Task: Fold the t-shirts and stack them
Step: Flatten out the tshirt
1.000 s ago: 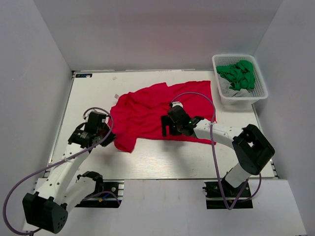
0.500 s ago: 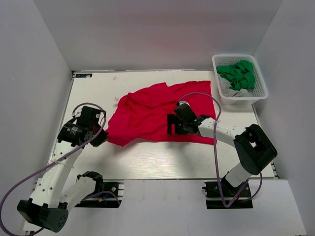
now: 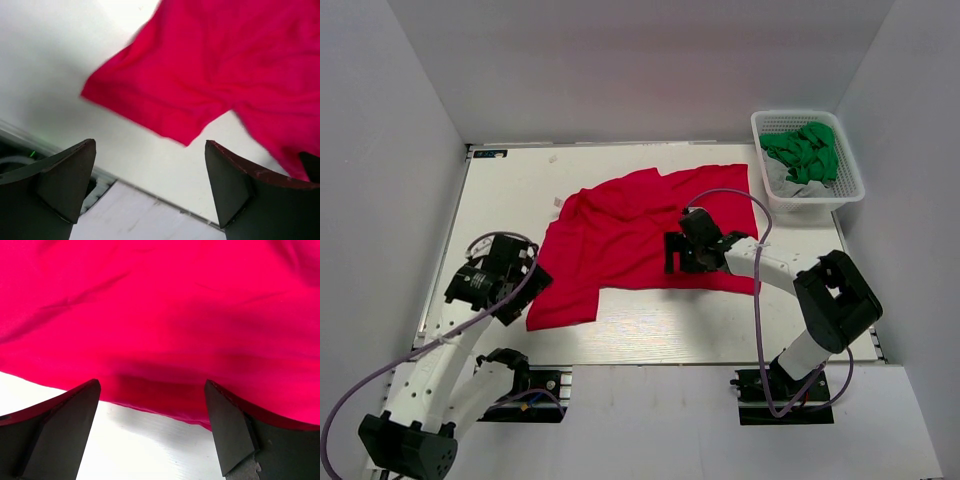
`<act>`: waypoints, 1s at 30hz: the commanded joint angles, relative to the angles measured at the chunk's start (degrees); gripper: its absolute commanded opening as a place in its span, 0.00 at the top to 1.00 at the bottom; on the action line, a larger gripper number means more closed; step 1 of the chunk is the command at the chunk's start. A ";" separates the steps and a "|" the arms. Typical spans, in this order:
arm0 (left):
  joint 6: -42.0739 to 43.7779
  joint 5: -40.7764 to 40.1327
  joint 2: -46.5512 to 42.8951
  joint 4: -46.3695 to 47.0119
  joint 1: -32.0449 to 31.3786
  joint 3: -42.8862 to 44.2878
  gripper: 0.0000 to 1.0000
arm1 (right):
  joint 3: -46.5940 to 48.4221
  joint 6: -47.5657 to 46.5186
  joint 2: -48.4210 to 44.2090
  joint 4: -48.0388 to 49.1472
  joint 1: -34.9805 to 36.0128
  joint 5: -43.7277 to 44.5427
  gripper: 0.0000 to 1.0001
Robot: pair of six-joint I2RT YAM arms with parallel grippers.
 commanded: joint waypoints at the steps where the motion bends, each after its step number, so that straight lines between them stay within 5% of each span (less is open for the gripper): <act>1: 4.63 0.80 4.18 15.14 0.14 -0.87 0.00 | 1.54 -0.94 -2.64 -1.44 -0.81 2.06 0.10; 15: 14.68 5.15 45.38 44.25 0.14 9.22 0.00 | 1.98 -3.13 -0.20 -0.66 -8.11 12.53 0.10; 22: 14.25 1.88 63.49 35.94 0.67 25.11 0.00 | 7.86 -4.28 9.90 -0.21 -12.85 8.76 0.10; 30: 12.04 0.64 70.98 30.29 5.59 33.92 0.00 | 19.72 -5.32 22.47 -1.18 -17.95 3.39 0.10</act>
